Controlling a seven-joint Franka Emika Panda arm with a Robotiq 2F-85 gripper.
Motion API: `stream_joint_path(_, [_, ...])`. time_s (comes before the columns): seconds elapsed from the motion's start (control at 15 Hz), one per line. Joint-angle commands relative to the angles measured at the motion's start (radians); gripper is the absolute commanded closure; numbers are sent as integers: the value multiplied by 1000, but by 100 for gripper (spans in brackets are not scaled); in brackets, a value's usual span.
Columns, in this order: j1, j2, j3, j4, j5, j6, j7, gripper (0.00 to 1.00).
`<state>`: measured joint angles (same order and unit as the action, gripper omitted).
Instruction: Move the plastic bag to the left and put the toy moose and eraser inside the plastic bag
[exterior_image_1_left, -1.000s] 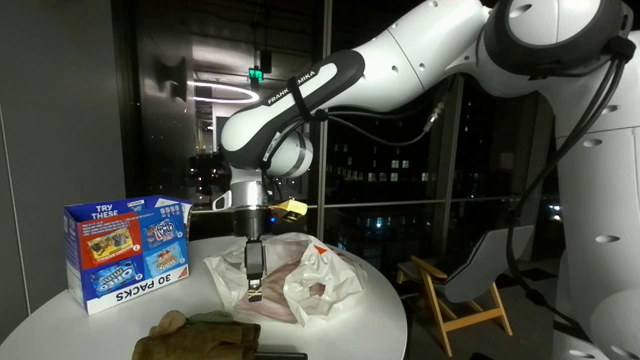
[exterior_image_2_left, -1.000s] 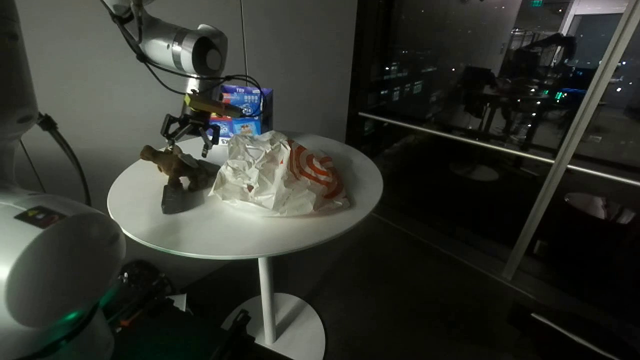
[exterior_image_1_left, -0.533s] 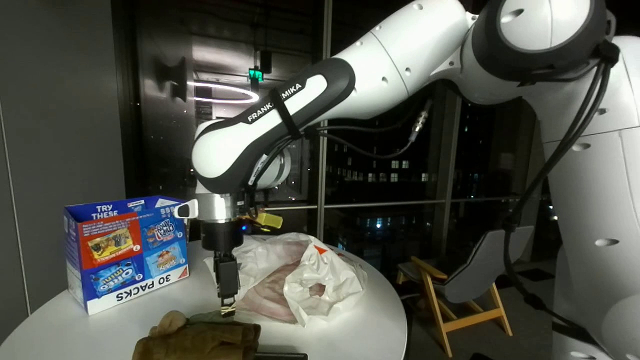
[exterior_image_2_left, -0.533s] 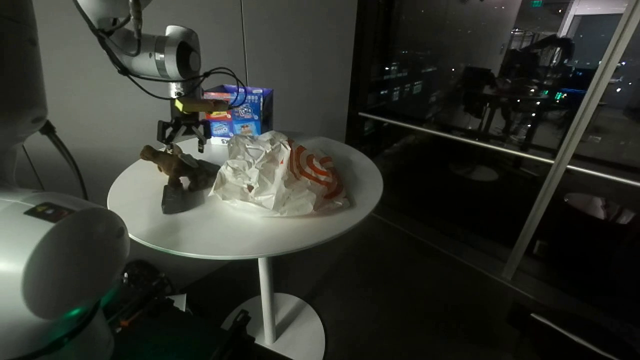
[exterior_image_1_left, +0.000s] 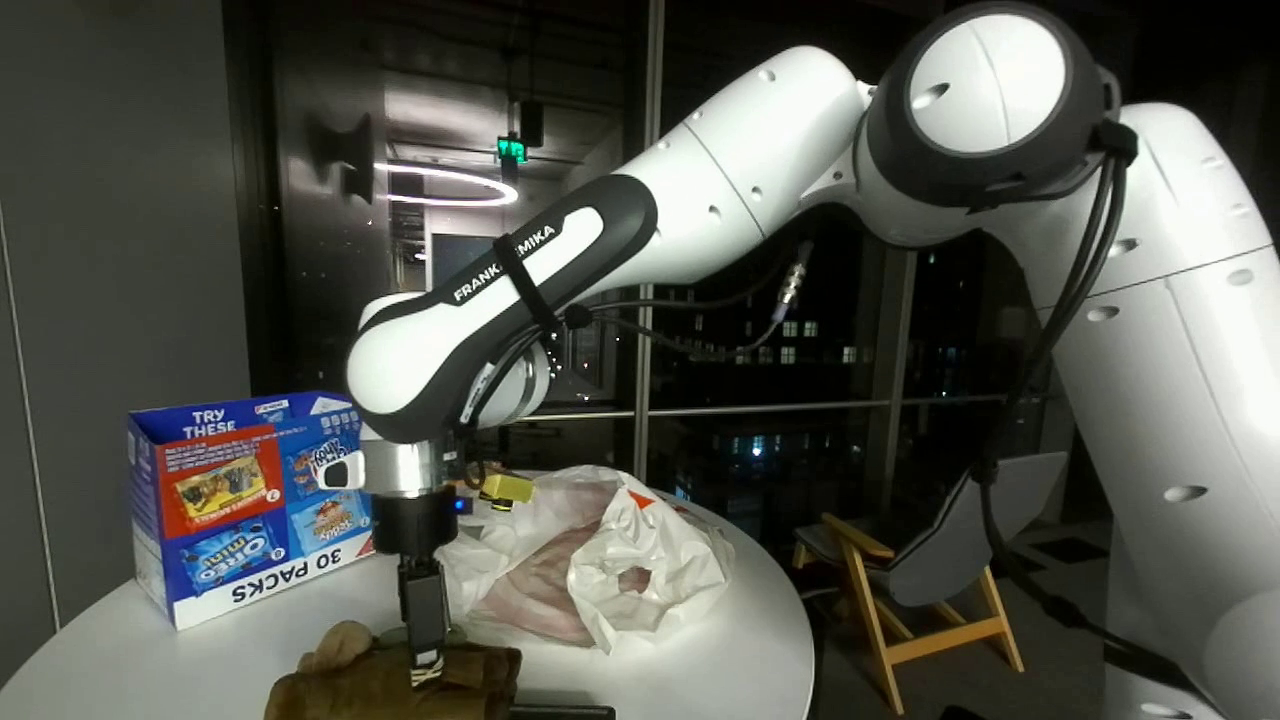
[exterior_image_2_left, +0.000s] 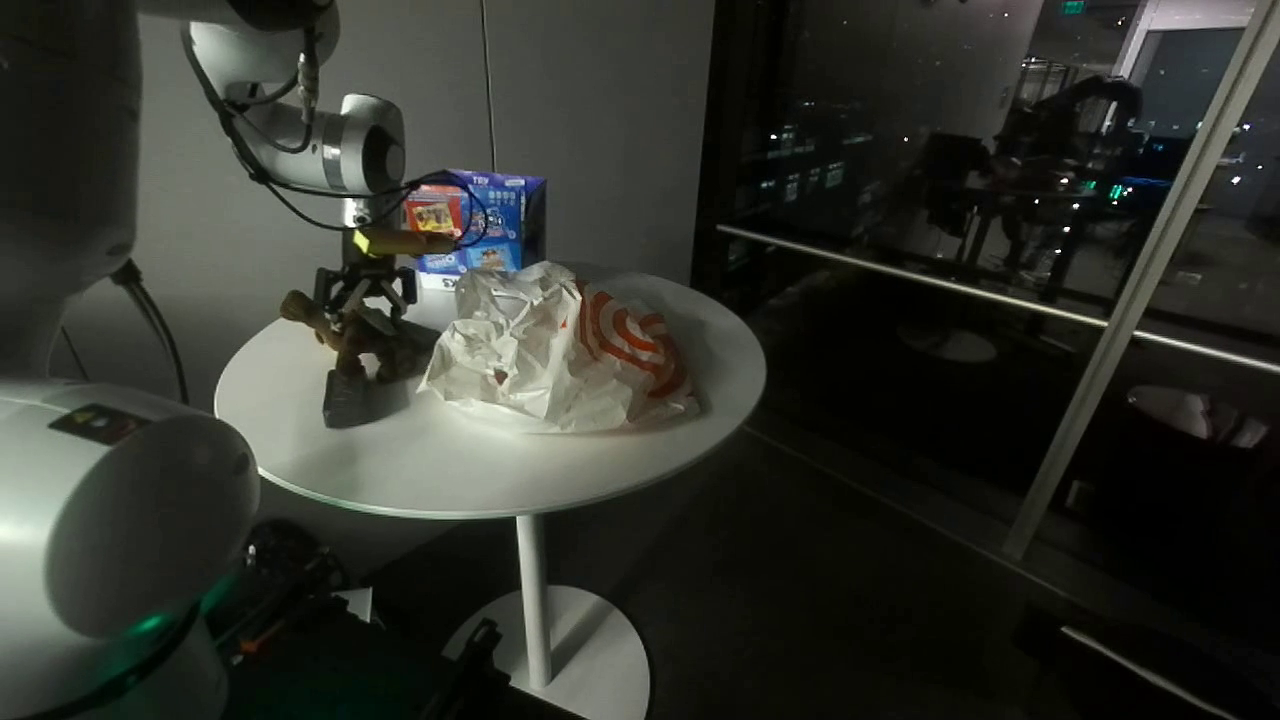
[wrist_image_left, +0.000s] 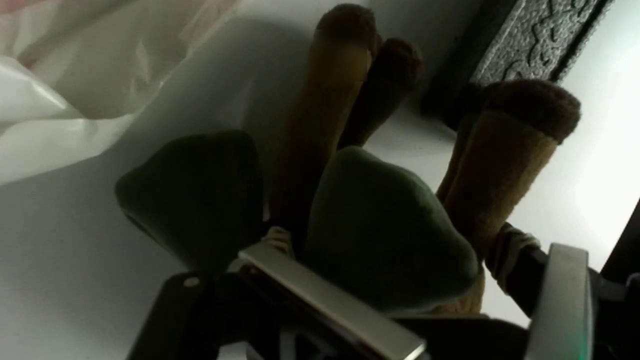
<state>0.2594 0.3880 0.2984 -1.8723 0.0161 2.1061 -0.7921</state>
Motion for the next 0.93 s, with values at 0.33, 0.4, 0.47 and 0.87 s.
stream_joint_path(0.33, [-15,81,14,100,16,-56,11,56])
stream_joint_path(0.4, [-20,81,16,107,25,-68,6,63])
stream_joint_path(0.47, [-22,79,15,113,31,-75,7,71])
stream_joint_path(0.87, [-34,72,13,128,53,-102,5,84])
